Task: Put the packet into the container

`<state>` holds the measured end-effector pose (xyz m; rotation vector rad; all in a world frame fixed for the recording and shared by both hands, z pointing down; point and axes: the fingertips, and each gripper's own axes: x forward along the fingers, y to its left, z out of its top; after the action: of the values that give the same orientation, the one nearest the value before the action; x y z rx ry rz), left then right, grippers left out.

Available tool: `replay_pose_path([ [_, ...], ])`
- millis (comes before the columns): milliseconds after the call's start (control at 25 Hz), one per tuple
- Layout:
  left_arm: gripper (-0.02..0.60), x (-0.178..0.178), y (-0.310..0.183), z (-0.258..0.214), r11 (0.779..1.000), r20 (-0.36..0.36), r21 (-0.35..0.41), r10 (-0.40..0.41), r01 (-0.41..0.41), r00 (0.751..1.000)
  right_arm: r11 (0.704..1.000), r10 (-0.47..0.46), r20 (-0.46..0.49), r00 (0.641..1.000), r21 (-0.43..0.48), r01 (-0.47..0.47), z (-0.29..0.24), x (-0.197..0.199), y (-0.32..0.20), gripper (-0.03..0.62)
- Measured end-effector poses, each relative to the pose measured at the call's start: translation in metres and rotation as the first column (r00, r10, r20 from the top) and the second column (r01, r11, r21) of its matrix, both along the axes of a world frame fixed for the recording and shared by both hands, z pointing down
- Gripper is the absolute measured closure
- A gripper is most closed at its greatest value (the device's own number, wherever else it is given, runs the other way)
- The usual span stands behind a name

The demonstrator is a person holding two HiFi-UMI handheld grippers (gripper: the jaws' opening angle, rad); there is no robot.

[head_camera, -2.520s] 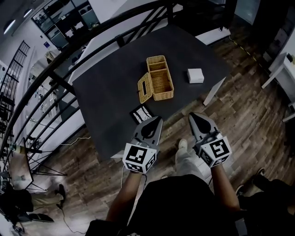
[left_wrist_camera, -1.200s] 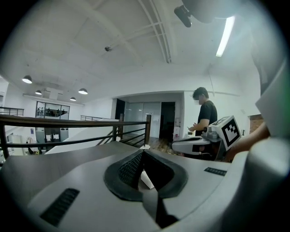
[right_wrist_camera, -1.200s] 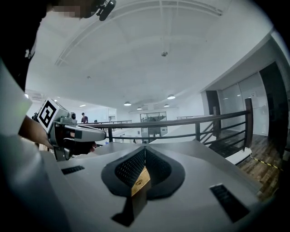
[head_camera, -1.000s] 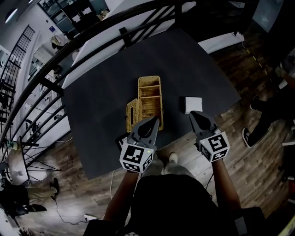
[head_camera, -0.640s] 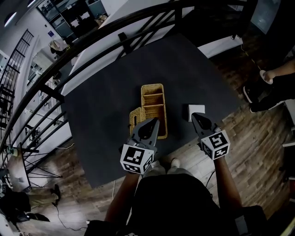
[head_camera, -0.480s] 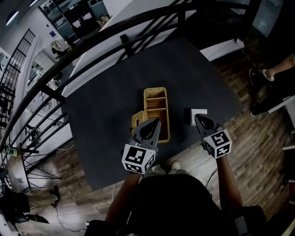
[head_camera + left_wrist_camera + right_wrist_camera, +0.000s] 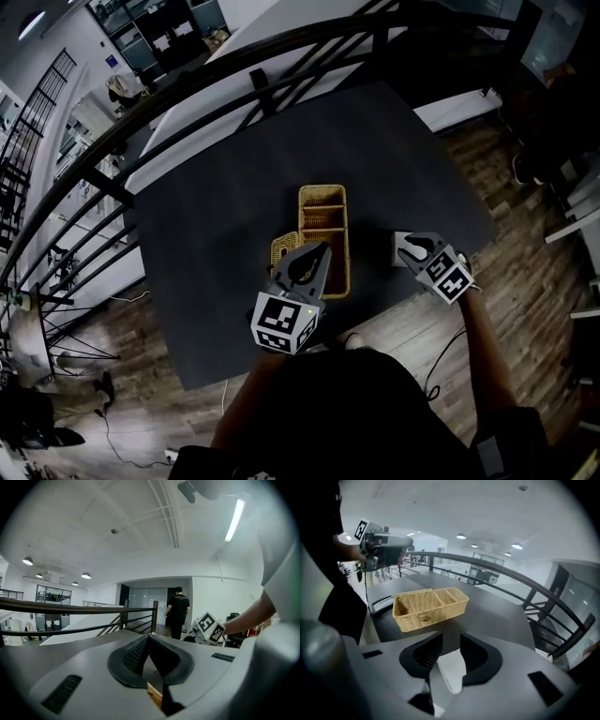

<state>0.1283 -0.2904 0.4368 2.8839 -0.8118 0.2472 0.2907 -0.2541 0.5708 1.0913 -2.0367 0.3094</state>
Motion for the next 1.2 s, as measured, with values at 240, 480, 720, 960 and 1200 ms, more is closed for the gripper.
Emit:
replay_pose_path([
  [240,0.574,-0.007,-0.004,0.001,1.0,0.011,-0.008,-0.027,0.028,1.0,0.961,-0.208,-0.177,0.962,-0.223,0.167,0.044,0.021,0.005,0.345],
  [480,0.575,-0.019,-0.004,0.005,0.999,0.037,-0.001,-0.053,0.053,0.998,0.903,-0.329,-0.275,0.904,-0.37,0.216,0.086,0.035,0.013,0.128],
  [720,0.575,-0.032,-0.005,0.005,0.997,0.055,-0.002,-0.083,0.083,0.995,0.848,-0.38,-0.293,0.877,-0.488,0.205,0.12,0.046,0.019,0.027],
  [960,0.574,-0.044,-0.006,0.007,0.994,0.073,0.002,-0.108,0.109,0.991,0.839,-0.393,-0.307,0.867,-0.506,0.201,0.14,0.047,0.009,0.022],
  [1200,0.575,-0.051,-0.011,0.003,0.992,0.078,0.014,-0.126,0.125,0.989,0.813,-0.426,-0.321,0.846,-0.547,0.202,0.152,0.052,0.007,0.023],
])
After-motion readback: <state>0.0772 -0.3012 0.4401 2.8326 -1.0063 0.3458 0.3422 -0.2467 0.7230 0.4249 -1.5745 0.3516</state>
